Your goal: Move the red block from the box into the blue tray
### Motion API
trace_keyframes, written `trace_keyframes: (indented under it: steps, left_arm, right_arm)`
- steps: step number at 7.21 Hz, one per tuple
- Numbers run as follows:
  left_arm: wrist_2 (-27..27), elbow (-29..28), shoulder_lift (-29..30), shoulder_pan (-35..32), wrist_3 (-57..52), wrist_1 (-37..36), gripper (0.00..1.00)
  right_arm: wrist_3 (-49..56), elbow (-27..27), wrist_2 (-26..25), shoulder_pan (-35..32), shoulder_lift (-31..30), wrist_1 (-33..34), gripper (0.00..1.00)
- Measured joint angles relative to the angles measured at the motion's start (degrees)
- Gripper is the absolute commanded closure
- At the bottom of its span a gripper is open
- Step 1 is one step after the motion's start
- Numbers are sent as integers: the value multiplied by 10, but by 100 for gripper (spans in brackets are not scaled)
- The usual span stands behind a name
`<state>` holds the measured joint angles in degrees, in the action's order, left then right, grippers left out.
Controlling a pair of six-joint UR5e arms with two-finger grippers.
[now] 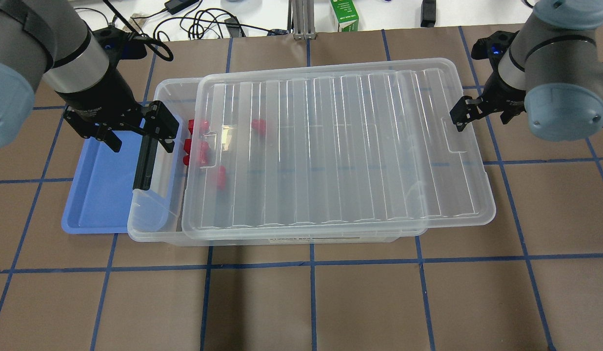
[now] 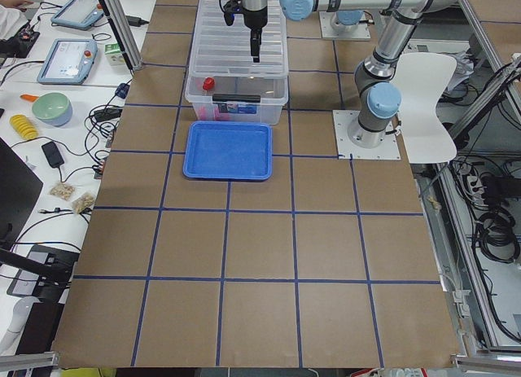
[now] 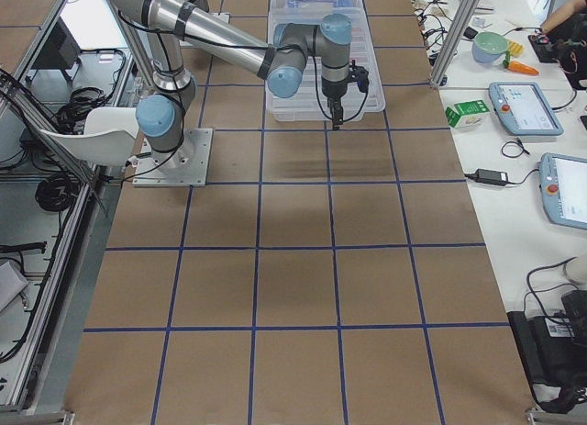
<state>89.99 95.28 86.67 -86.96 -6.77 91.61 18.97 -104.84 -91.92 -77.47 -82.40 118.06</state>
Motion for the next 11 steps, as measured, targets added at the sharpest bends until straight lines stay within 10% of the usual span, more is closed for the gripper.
trace_keyframes:
  steps: [11]
  left_arm:
    - [3,1,12,1,-1,-11,0]
  right_arm:
    - [147,1,-1,101,-21,-7,0]
